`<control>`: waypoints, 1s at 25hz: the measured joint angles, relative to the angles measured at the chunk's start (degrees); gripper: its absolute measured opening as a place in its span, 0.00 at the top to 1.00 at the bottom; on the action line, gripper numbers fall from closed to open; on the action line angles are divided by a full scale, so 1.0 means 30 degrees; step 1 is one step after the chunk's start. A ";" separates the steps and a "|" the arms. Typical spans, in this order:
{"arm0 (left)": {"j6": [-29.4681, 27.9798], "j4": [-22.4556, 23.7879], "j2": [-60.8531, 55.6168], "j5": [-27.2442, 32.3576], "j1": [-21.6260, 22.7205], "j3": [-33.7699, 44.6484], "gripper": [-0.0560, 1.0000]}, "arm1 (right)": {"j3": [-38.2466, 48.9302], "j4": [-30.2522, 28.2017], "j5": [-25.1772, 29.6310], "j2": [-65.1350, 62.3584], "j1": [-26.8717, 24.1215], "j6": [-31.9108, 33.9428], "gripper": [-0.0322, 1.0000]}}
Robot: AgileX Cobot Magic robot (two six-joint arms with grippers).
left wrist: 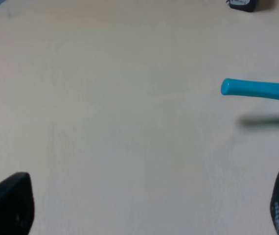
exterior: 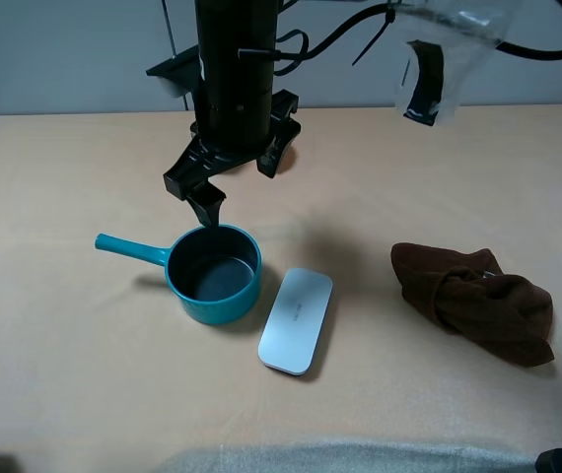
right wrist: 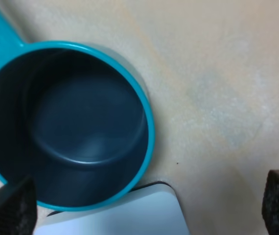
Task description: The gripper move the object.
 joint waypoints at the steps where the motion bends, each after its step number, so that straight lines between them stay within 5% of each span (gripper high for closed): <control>1: 0.0000 0.0000 0.0000 0.0000 0.0000 0.0000 0.04 | 0.0000 -0.0125 0.0000 -0.0272 0.0000 0.0000 0.30; 18: 0.0000 0.0000 0.0000 0.0000 0.0000 0.0000 0.04 | 0.0103 -0.1424 0.0095 -0.6060 0.0000 0.0779 0.30; 25: 0.0000 0.0000 0.0000 0.0000 0.0000 0.0000 0.04 | 0.2240 -0.1481 0.0111 -0.9168 0.0000 0.1130 0.30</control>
